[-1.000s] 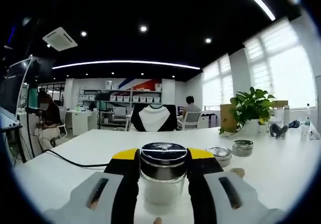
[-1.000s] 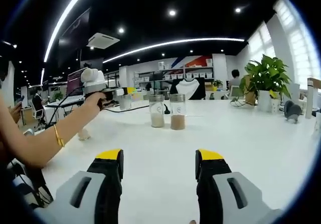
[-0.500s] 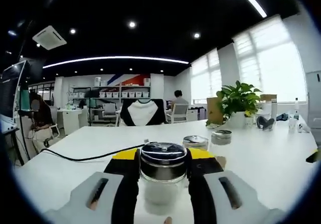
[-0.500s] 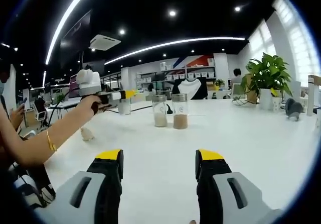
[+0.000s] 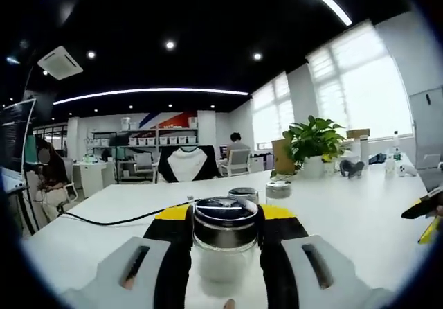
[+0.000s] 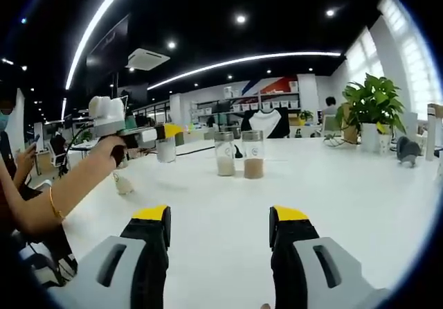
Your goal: Rotate the seasoning bottle until the label or dispensing opening points toward the visible target arrow and the bottle remains upright within the marked orientation range
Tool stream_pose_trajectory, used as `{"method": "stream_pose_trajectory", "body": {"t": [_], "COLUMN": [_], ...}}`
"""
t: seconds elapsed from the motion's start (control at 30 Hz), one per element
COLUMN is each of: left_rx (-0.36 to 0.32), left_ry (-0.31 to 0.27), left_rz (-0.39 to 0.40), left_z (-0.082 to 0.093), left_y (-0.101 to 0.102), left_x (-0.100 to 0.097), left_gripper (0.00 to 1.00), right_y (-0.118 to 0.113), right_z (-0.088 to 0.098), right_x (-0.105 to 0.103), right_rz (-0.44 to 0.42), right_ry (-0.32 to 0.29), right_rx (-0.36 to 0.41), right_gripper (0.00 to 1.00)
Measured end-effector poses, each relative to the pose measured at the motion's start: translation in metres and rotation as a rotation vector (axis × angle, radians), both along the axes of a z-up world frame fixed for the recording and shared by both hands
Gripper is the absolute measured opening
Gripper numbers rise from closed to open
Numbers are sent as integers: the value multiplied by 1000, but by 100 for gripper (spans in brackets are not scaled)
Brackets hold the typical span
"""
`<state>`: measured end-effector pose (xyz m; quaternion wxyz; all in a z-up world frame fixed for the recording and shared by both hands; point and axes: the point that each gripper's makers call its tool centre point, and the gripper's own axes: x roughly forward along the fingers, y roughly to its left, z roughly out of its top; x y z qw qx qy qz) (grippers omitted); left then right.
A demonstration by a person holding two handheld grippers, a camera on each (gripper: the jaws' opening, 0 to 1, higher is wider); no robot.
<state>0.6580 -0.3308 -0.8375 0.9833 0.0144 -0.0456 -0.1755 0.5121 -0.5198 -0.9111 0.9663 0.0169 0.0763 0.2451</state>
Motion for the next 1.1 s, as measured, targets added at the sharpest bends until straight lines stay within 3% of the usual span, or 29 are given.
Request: {"method": "stream_pose_trajectory", "body": {"t": [0.27,0.47,0.63,1.1], "left_rx": [-20,65,25,-1], "left_ry": [30,40,53,59], "left_rz": [-80,-87,-105,-162], "left_z": [-14,-31,-35,-35], "left_y": [-16,-23,-22,-33], "left_x": [-21,-29,-36,-52], "left_gripper": [38,38,38,38], "right_y": [5,10,16,26], "right_z": [0,-7,-9,-8], "right_x": [-3,-6,-10,-15], "right_rz": [13,28,42,67], "right_ry": [0,14,20,22], "right_rx": [11,1,-6,-19], "right_gripper": [57,57,57,57]}}
